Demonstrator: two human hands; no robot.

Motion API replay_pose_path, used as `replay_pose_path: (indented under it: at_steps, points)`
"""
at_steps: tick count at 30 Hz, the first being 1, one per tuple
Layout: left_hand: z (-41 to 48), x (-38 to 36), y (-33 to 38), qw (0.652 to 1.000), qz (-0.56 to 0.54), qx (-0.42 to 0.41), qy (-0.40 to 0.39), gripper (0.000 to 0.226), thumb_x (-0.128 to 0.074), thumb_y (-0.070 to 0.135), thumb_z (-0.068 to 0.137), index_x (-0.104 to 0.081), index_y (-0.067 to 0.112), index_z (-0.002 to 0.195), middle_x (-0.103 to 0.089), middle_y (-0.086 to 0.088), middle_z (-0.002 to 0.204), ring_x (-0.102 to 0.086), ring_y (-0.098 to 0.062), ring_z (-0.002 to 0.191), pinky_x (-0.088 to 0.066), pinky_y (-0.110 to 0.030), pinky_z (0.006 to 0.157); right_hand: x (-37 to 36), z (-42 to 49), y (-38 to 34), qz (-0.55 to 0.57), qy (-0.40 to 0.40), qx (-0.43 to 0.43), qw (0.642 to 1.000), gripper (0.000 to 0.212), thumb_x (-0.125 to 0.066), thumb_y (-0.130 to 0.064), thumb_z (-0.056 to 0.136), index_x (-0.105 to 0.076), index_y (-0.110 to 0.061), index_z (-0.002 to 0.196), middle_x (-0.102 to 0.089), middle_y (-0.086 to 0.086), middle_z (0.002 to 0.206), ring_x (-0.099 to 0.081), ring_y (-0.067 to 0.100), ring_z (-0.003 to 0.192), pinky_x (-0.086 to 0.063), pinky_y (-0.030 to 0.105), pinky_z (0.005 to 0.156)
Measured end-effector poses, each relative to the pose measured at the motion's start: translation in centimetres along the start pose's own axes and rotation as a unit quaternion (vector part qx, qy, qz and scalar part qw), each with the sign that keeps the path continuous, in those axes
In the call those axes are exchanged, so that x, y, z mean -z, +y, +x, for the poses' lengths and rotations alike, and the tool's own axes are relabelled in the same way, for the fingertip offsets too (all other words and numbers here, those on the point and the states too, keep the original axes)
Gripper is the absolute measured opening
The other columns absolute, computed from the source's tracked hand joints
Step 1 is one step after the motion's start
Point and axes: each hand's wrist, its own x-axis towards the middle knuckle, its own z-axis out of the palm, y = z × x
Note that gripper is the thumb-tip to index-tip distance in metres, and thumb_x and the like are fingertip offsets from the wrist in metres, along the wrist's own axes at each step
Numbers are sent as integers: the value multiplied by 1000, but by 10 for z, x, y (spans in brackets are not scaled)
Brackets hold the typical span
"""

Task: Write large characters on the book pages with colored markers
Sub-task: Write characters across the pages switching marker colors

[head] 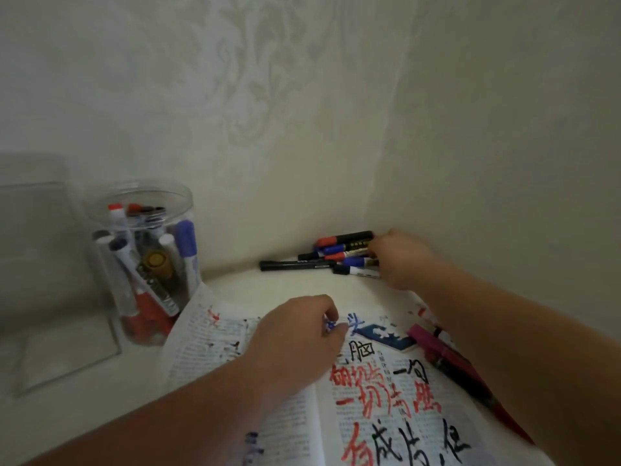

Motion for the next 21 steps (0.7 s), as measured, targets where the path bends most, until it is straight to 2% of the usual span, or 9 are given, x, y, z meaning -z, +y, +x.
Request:
replay_pose_path:
  at_steps: [4, 7, 10, 12, 14, 16, 18, 19, 21]
  points:
    - [0, 4, -5, 998, -64, -4, 14, 17, -56, 49, 96, -61, 36, 105, -61, 15, 88, -57, -1, 83, -52, -28, 78, 5, 4, 7, -12, 22, 31, 999, 19, -58, -27, 94, -66, -27, 111, -59, 3, 106, -57, 23, 97, -50, 36, 83]
    - [0, 6, -6, 994, -97, -7, 43, 20, -58, 45, 96, -59, 36, 114, -59, 17, 95, -56, 0, 85, -50, -26, 81, 29, -5, 8, 14, 39, 30, 999, 17, -61, -29, 90, -68, -26, 105, -63, -1, 100, -54, 20, 92, -50, 36, 78]
    - [1, 5, -7, 991, -103, -29, 79, 38, -59, 45, 96, -49, 36, 131, -49, 21, 116, -53, -2, 94, -45, -23, 84, 61, -38, 2, 178, 29, -23, 983, 11, -67, -33, 93, -71, -29, 102, -67, -4, 95, -62, 19, 82, -54, 35, 71]
    - [1, 5, -7, 987, -87, -77, 113, 52, -58, 46, 95, -41, 33, 142, -41, 17, 132, -46, -4, 116, -41, -23, 98, 73, -71, -4, 277, 20, -31, 960, 7, -71, -38, 92, -73, -32, 95, -70, -4, 85, -65, 17, 72, -54, 32, 65]
    - [-1, 5, -4, 984, -58, -134, 107, 59, -56, 50, 96, -34, 31, 148, -35, 15, 142, -34, -5, 131, -31, -24, 110, 76, -103, -15, 337, -2, -33, 941, 7, -77, -40, 87, -75, -33, 87, -70, -4, 72, -60, 12, 59, -49, 31, 58]
    - [-3, 4, 4, 981, -20, -184, 56, 51, -49, 49, 101, -37, 33, 147, -41, 15, 139, -33, -6, 130, -30, -24, 112, 73, -129, -26, 413, -26, -42, 909, 9, -83, -35, 82, -77, -29, 82, -68, -6, 64, -55, 8, 54, -45, 29, 56]
    - [-3, -2, 12, 980, -15, -199, 0, 28, -43, 38, 105, -48, 36, 133, -51, 18, 116, -43, -6, 112, -39, -26, 97, 66, -147, -32, 485, -28, -65, 871, 9, -85, -26, 81, -77, -22, 81, -69, -5, 64, -57, 7, 53, -46, 24, 53]
    - [-2, -5, 13, 981, -19, -194, -15, 21, -41, 34, 107, -50, 37, 125, -48, 21, 104, -45, -6, 105, -39, -25, 89, 62, -153, -34, 522, -24, -80, 849, 8, -83, -22, 82, -77, -19, 81, -69, -3, 63, -56, 8, 52, -45, 22, 51]
    - [-3, -7, 14, 981, -43, -188, -23, 16, -38, 33, 108, -49, 38, 119, -46, 22, 97, -47, -4, 98, -39, -24, 82, 54, -163, -38, 619, -6, -104, 778, 4, -80, -14, 85, -76, -15, 84, -66, 4, 63, -54, 13, 53, -42, 23, 49]
